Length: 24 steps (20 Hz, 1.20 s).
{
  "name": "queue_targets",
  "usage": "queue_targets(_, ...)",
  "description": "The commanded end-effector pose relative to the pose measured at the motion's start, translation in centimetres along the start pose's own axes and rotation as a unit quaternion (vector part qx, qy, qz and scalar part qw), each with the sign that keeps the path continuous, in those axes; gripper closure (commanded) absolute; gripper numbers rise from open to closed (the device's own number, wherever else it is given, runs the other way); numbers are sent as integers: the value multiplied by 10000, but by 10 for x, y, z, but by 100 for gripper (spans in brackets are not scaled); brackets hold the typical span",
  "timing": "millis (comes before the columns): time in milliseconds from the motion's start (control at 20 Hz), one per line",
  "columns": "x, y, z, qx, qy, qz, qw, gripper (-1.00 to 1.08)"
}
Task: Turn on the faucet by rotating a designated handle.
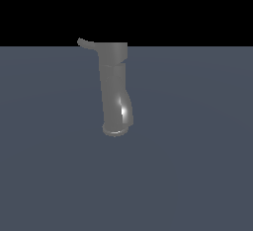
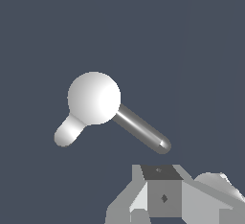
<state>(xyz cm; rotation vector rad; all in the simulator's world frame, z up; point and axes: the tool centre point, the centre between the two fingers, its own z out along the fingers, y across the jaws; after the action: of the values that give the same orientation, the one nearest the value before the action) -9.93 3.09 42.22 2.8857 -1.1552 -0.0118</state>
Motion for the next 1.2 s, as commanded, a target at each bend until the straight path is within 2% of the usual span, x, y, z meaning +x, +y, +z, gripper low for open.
queue_targets(0, 4, -13, 8, 9, 7, 267, 9996, 108)
queue_targets(550, 19, -66, 46, 55, 11, 1406, 9900, 108)
queue_targets(1150, 27, -121, 93, 120, -35, 2575, 9662, 108)
